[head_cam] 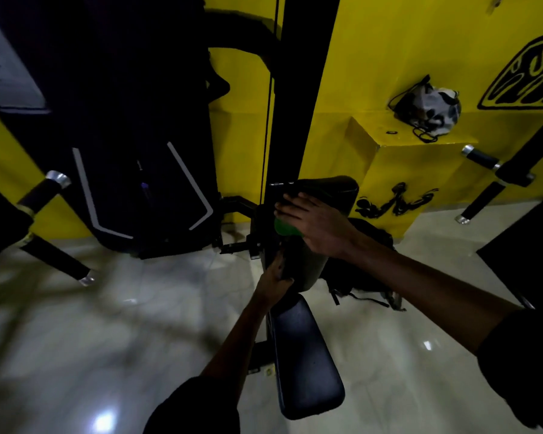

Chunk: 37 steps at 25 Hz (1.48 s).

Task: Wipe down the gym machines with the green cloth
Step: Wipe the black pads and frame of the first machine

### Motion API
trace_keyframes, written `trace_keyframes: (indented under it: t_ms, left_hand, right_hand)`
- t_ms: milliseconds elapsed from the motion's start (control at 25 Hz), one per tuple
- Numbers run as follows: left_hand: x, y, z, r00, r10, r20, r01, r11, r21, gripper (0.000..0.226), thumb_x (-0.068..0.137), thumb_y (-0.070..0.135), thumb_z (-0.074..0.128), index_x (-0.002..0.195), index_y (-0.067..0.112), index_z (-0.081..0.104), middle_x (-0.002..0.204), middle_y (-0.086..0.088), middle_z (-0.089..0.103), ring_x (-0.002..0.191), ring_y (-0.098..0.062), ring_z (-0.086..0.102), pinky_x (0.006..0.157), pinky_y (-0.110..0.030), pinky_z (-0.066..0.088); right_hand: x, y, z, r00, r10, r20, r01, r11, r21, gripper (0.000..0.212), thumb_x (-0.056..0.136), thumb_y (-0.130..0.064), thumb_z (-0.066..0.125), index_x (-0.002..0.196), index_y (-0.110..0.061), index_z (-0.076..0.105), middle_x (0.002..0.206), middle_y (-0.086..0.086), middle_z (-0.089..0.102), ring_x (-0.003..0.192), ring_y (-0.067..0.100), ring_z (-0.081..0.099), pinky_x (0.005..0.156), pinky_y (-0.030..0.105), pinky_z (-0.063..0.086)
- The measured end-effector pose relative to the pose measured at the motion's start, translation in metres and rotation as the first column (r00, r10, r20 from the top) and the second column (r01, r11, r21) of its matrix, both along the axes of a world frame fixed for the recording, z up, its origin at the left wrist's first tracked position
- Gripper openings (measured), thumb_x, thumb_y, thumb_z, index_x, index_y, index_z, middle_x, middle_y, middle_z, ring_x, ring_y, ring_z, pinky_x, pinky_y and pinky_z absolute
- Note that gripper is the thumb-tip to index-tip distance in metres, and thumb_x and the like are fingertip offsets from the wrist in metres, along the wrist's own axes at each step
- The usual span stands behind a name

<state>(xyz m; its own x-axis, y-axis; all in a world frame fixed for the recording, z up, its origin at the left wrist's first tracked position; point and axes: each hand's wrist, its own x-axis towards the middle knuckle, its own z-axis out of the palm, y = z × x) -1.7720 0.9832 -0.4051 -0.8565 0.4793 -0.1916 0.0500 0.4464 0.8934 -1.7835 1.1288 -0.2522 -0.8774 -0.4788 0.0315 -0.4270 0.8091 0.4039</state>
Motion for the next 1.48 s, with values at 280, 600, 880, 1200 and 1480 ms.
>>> trace_keyframes:
  t_ms: [280,600,880,1200,1480]
  left_hand:
    - [0.024,0.018,-0.003,0.979,0.193,-0.059,-0.193,0.981,0.011,0.081,0.091,0.004,0.055,0.149,0.045,0.015,0.156,-0.003,0.038,0.141,-0.027,0.04,0.111,-0.046,0.042]
    - [0.033,0.048,-0.034,0.931,0.365,-0.012,-0.364,0.931,0.024,0.079,0.092,-0.002,0.05,0.158,0.024,0.014,0.156,-0.008,0.039,0.138,-0.029,0.042,0.096,-0.017,0.037]
    - [0.056,0.024,-0.116,0.891,0.453,-0.034,-0.455,0.887,-0.081,0.085,0.093,0.016,0.059,0.158,0.025,0.006,0.162,-0.015,0.022,0.142,-0.035,0.037,0.107,-0.039,0.038]
    - [0.075,0.028,-0.163,0.864,0.502,0.04,-0.496,0.862,-0.102,0.083,0.094,0.018,0.057,0.159,0.024,0.005,0.163,-0.015,0.019,0.141,-0.037,0.037,0.105,-0.039,0.04]
    - [0.095,0.02,-0.197,0.842,0.533,0.085,-0.516,0.841,-0.164,0.084,0.094,0.024,0.057,0.159,0.028,0.005,0.16,-0.019,0.022,0.14,-0.041,0.036,0.105,-0.044,0.041]
  right_hand:
    - [-0.002,-0.017,-0.006,0.994,0.105,-0.005,-0.102,0.978,0.184,0.058,0.089,-0.017,0.04,0.146,-0.005,0.043,0.154,0.013,0.039,0.146,0.03,0.031,0.123,0.041,0.016]
    - [-0.014,-0.018,-0.038,0.985,0.175,-0.011,-0.168,0.959,0.229,0.068,0.083,-0.016,0.019,0.145,-0.004,0.043,0.152,0.014,0.042,0.145,0.032,0.032,0.122,0.041,0.018]
    - [-0.013,-0.028,-0.096,0.997,0.053,0.061,-0.07,0.943,0.326,0.058,0.089,-0.025,0.06,0.14,-0.007,0.042,0.146,0.016,0.045,0.139,0.034,0.038,0.119,0.043,0.025]
    - [-0.013,-0.026,-0.139,0.991,0.051,0.128,-0.103,0.89,0.443,0.085,0.078,-0.037,0.074,0.147,-0.008,0.033,0.154,0.015,0.034,0.143,0.036,0.031,0.12,0.045,0.023]
    - [-0.011,-0.043,-0.194,0.98,0.014,0.2,-0.106,0.881,0.46,0.072,0.083,-0.037,0.069,0.142,-0.009,0.039,0.15,0.017,0.039,0.141,0.037,0.033,0.115,0.046,0.028]
